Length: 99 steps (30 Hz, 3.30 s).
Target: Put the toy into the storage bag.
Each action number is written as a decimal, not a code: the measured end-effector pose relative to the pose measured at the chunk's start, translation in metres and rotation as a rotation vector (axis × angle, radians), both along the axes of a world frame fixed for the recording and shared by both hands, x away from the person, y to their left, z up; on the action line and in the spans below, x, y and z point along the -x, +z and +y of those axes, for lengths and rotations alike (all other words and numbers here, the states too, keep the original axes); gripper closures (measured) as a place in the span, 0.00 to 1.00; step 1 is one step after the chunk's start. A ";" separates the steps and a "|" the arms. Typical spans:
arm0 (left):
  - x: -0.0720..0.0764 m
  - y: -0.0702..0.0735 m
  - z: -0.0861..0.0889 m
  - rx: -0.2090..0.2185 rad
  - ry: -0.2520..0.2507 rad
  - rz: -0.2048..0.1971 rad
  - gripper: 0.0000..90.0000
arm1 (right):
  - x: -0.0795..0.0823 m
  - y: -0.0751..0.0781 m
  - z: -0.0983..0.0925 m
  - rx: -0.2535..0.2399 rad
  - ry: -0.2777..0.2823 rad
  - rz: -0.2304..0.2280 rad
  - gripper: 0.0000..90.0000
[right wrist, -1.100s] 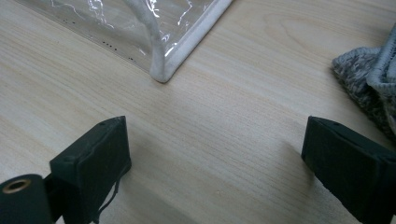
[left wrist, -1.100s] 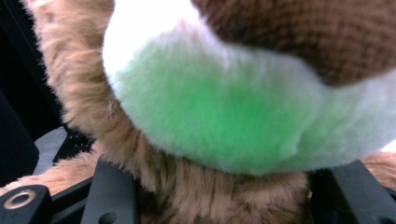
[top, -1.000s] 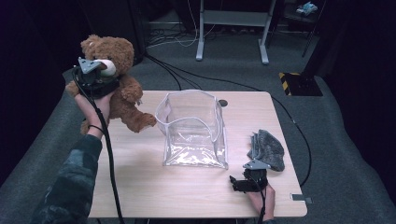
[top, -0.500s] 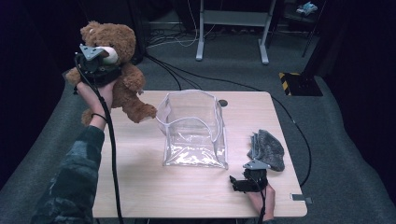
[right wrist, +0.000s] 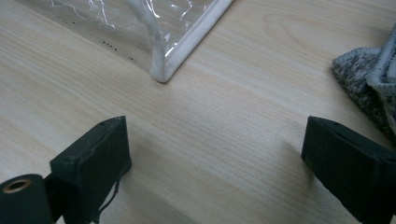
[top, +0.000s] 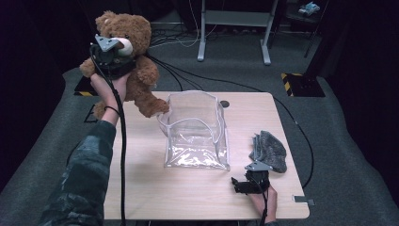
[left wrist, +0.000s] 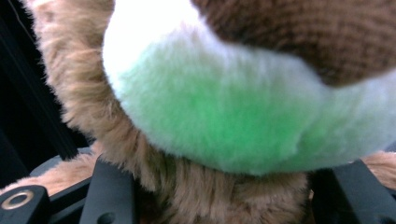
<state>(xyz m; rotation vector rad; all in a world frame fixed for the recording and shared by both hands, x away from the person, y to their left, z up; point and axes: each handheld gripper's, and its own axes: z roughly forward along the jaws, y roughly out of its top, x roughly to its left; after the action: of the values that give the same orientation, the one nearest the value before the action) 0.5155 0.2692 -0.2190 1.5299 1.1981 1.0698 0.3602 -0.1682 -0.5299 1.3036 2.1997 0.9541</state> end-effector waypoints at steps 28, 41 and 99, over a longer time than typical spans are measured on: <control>-0.009 -0.010 -0.088 0.008 -0.139 0.020 0.49 | 0.000 0.000 0.000 -0.003 -0.005 0.000 0.08; -0.007 -0.007 -0.115 0.028 -0.171 0.010 0.49 | 0.000 0.000 0.000 -0.004 -0.004 -0.001 0.08; 0.004 -0.082 -0.141 0.146 -0.309 0.165 0.44 | 0.001 0.000 0.001 -0.008 -0.002 -0.001 0.08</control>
<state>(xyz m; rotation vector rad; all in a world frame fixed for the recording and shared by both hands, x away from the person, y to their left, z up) 0.5117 0.1279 -0.3011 1.6471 1.0784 0.6502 0.3596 -0.1676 -0.5301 1.3084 2.1950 0.9640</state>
